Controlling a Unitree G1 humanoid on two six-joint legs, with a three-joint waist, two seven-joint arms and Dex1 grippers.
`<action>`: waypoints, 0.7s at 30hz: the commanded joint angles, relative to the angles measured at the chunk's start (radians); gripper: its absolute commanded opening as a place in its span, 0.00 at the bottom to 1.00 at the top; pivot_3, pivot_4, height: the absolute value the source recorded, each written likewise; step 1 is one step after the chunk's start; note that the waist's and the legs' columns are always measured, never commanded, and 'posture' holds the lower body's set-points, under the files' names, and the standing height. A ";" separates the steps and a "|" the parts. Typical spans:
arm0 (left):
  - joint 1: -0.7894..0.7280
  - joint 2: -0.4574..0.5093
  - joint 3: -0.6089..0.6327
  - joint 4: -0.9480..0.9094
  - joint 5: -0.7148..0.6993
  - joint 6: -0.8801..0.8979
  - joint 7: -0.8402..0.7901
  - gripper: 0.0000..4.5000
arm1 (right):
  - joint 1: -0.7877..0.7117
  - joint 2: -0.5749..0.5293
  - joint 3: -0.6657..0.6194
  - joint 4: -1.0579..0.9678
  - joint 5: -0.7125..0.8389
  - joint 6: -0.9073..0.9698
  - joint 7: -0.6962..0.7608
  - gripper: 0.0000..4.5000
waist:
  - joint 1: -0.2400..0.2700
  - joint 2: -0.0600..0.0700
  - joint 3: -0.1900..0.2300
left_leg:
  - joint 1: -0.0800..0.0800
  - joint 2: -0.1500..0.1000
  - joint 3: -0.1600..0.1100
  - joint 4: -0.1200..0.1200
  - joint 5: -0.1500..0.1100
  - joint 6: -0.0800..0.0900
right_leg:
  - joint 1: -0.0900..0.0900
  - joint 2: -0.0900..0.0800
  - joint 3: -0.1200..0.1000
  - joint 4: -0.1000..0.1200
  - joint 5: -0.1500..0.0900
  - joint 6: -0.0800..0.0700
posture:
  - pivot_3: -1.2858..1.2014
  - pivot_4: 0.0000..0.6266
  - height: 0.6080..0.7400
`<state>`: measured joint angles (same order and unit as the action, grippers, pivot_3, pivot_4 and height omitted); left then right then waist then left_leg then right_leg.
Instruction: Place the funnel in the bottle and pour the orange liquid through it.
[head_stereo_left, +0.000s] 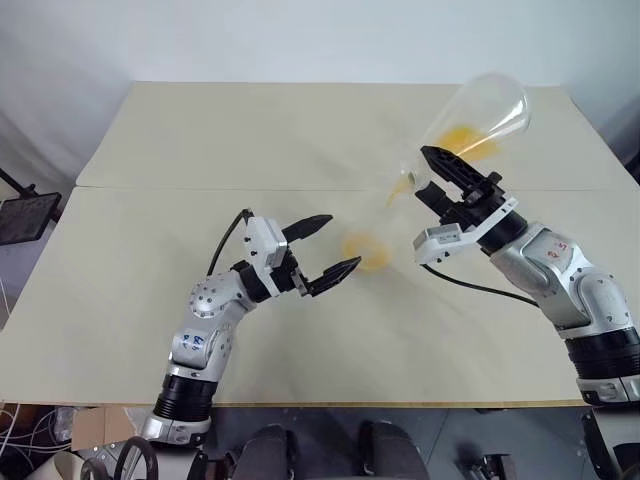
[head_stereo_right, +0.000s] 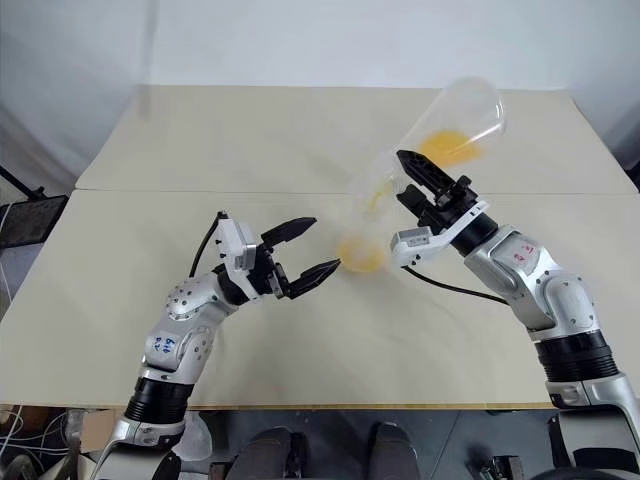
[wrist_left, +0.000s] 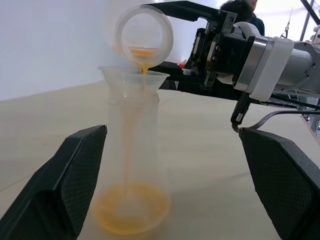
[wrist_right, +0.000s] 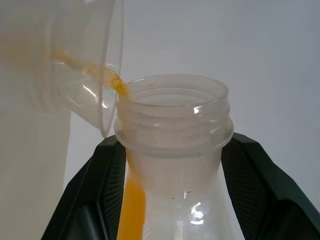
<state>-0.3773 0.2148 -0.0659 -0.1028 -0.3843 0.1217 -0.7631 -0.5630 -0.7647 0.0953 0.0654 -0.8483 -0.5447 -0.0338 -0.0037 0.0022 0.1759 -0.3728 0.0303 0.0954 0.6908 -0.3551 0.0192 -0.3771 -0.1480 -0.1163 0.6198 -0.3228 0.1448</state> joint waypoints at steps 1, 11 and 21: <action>-0.007 -0.010 -0.013 -0.011 0.000 -0.019 0.001 1.00 | -0.024 -0.027 -0.019 -0.036 0.003 0.000 -0.011 0.54 | 0.000 0.000 0.000 | 0.000 0.000 0.000 0.000 0.000 0.000 | 0.000 0.000 0.000 0.000 0.000 0.000 | 0.52 0.24 1.00; -0.018 -0.019 -0.020 0.000 -0.002 -0.021 0.000 1.00 | -0.046 -0.051 -0.020 -0.019 -0.020 -0.010 -0.032 0.54 | 0.000 0.000 0.000 | 0.000 0.000 0.000 0.000 0.000 0.000 | 0.000 0.000 0.000 0.000 0.000 0.000 | 0.52 0.24 1.00; -0.021 -0.017 -0.020 0.003 -0.003 -0.023 -0.001 1.00 | -0.046 -0.041 -0.020 -0.032 -0.021 -0.002 -0.039 0.54 | 0.000 0.000 0.000 | 0.000 0.000 0.000 0.000 0.000 0.000 | 0.000 0.000 0.000 0.000 0.000 0.000 | 0.52 0.24 1.00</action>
<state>-0.3830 0.2013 -0.0863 -0.0834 -0.3845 0.1196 -0.7624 -0.5868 -0.7942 0.0956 0.0698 -0.8796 -0.5480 -0.0454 -0.0036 0.0022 0.1759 -0.3730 0.0303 0.0953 0.6908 -0.3551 0.0191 -0.3770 -0.1480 -0.1165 0.6196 -0.3228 0.1448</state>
